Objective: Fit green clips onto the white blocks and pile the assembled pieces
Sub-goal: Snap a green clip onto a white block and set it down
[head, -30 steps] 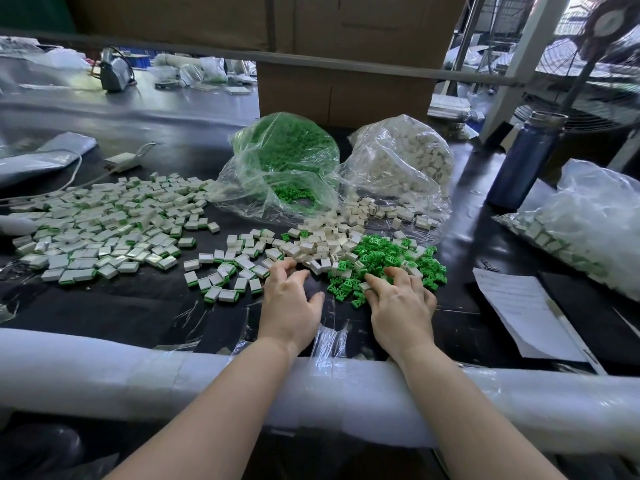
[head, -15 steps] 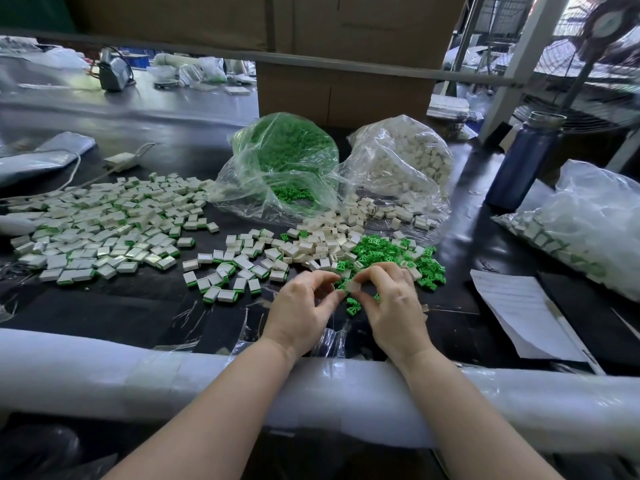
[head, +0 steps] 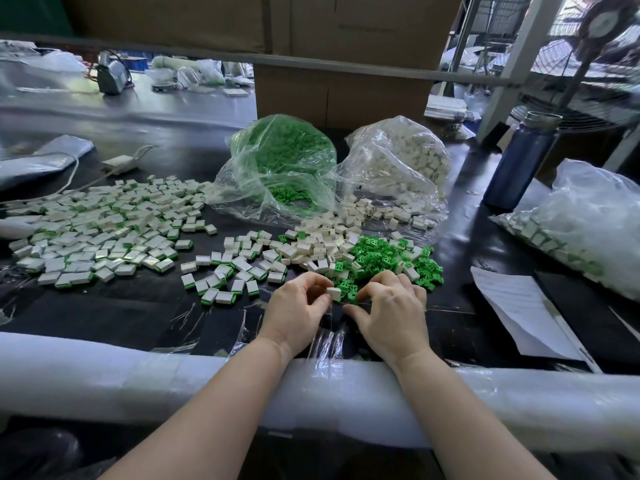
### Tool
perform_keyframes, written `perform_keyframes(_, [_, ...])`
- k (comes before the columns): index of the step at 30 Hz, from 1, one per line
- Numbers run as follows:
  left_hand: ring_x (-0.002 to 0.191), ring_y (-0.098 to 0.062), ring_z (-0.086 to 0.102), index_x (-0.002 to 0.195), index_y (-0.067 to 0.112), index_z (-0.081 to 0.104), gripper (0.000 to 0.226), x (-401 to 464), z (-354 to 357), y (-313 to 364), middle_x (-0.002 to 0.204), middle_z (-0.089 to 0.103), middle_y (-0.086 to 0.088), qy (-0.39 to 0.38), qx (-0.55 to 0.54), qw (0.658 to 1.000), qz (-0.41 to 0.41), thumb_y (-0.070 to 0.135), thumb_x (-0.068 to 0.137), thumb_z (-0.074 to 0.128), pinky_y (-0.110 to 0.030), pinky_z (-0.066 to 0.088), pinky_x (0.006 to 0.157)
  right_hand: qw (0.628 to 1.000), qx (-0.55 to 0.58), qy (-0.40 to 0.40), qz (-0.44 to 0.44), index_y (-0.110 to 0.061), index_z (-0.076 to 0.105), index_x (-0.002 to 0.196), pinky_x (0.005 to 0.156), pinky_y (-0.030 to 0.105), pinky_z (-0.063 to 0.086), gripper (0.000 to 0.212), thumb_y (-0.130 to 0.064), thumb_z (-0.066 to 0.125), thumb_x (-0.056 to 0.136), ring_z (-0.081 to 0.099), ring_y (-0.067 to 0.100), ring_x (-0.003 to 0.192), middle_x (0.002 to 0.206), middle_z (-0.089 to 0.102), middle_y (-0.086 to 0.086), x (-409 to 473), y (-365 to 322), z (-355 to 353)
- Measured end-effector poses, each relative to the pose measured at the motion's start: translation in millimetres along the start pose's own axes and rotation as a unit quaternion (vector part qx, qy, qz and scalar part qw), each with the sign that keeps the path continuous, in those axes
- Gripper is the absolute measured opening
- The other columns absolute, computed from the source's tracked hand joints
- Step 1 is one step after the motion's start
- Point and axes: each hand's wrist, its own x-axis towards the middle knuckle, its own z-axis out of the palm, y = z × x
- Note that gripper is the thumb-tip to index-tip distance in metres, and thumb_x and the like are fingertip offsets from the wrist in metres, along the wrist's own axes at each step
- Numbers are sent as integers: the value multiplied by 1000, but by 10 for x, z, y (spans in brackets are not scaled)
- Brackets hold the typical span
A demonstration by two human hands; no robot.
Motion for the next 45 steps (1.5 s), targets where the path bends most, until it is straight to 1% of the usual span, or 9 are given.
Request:
perform_keyframes(6, [77,-17,64,82,30,61,18,-12,-4,10,78,67,3,-11,-27,1000,-2,13,88,60,-32,54,77,1000,-11,-17,-4,-20,66,98,89,30,23,28,-43,51,91,42,16,106,107,53,-6,10,13,13])
perform_keyframes(13, [84,-21,64,96,19,60,9,-10,-3,11,88,67,-4,-13,-31,999,0,17,88,61,-38,53,82,1000,-8,-14,19,-16,62,94,87,31,28,28,-35,42,97,44,18,104,105,53,-3,21,24,14])
perform_keyframes(18, [84,-22,65,93,18,61,5,-12,-5,16,88,69,-5,-17,-42,999,-2,16,89,59,-41,53,82,999,-9,-8,33,-16,60,96,85,30,28,25,-32,41,98,44,18,104,106,53,-2,26,25,1])
perform_keyframes(23, [81,-24,62,85,25,56,13,-25,-11,43,80,64,0,-10,-89,996,-5,14,91,55,-39,55,76,996,80,40,22,-9,60,90,67,29,33,24,-26,44,97,48,19,77,84,60,3,4,3,-63])
perform_keyframes(26, [81,-29,63,87,23,56,13,-25,-6,46,82,63,-4,-25,-103,994,-3,12,92,54,-44,54,76,988,149,28,28,-10,59,83,61,33,41,24,-26,47,97,57,24,63,69,63,2,-11,-2,-84])
perform_keyframes(27, [81,-27,64,87,24,57,13,-25,-5,41,82,63,-2,-29,-100,995,1,12,92,54,-44,55,76,984,172,24,30,-11,61,84,64,34,44,21,-25,50,95,59,23,65,70,65,1,-12,1,-87])
perform_keyframes(31, [76,-16,67,89,28,62,20,-26,-1,27,82,62,5,-39,-122,992,6,9,91,55,-37,57,77,960,278,19,34,-14,70,90,70,12,45,6,-14,65,86,61,10,74,76,65,-10,-1,14,-89])
perform_keyframes(35, [73,-11,68,89,30,60,23,-20,2,16,81,61,2,-45,-140,989,15,7,90,56,-30,58,74,920,389,-7,46,-12,66,95,78,20,52,16,-2,66,83,64,11,82,84,67,-3,11,13,-101])
perform_keyframes(45, [70,-7,64,90,22,60,17,-12,11,28,80,64,-1,-86,-149,985,3,5,87,60,-21,55,75,892,451,-20,22,-19,69,86,76,10,47,20,0,64,84,62,-4,79,83,68,-10,9,13,-145])
